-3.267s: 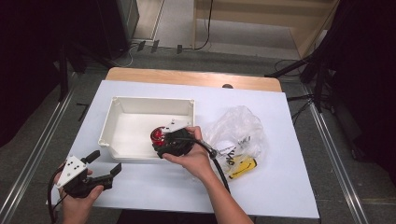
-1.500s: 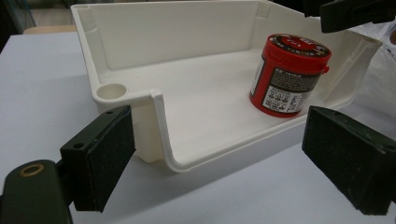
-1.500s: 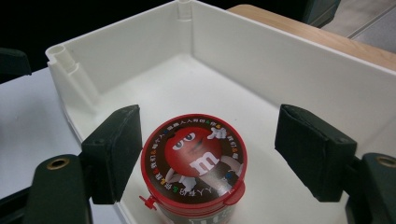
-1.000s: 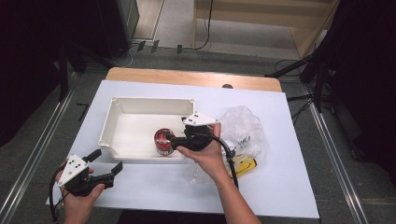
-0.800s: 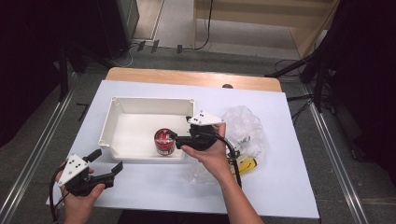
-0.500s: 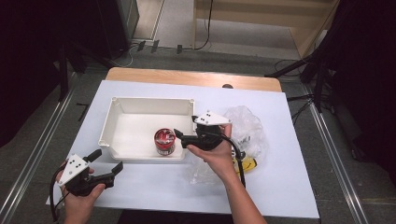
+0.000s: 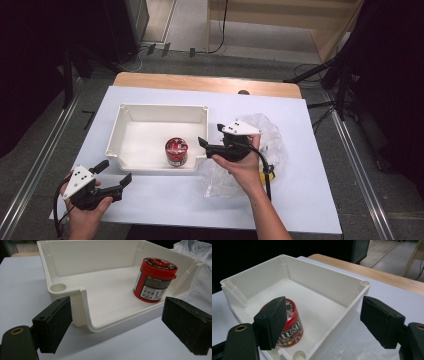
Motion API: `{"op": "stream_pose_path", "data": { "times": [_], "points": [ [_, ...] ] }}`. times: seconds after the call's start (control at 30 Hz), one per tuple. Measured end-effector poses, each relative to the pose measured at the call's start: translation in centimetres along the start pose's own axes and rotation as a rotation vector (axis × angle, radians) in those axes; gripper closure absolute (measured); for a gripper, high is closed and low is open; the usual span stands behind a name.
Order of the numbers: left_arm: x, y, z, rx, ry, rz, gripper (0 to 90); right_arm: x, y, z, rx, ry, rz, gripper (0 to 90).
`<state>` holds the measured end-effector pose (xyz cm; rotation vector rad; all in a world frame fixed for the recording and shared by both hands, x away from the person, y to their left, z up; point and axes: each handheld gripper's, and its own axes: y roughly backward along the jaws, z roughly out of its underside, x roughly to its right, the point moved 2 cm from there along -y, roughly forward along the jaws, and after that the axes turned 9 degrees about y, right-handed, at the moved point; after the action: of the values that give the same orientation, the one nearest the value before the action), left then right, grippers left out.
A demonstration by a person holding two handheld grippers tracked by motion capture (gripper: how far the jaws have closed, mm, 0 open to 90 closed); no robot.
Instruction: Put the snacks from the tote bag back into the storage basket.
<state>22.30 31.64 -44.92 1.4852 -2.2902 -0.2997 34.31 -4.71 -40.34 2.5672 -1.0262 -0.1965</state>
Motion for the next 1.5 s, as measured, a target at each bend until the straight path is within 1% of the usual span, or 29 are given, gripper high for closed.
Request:
{"op": "stream_pose_path", "data": {
  "times": [0.23,0.57,0.83,1.5],
  "points": [
    [0.0,0.0,0.0,-0.004,-0.001,0.0,9.6,1.0,1.0,0.7,0.003,-0.009,0.023,22.4],
    [0.1,-0.1,0.0,-0.004,0.0,0.001,9.5,2.6,2.6,2.2,0.0,-0.044,0.061,22.4],
    [0.1,-0.1,0.1,-0.004,0.001,-0.001,9.5,3.4,3.5,3.3,-0.002,-0.059,0.081,22.4],
    [0.2,-0.1,0.1,-0.005,-0.001,-0.001,9.5,5.7,6.5,5.9,-0.008,-0.104,0.144,22.4]
  ]
}}
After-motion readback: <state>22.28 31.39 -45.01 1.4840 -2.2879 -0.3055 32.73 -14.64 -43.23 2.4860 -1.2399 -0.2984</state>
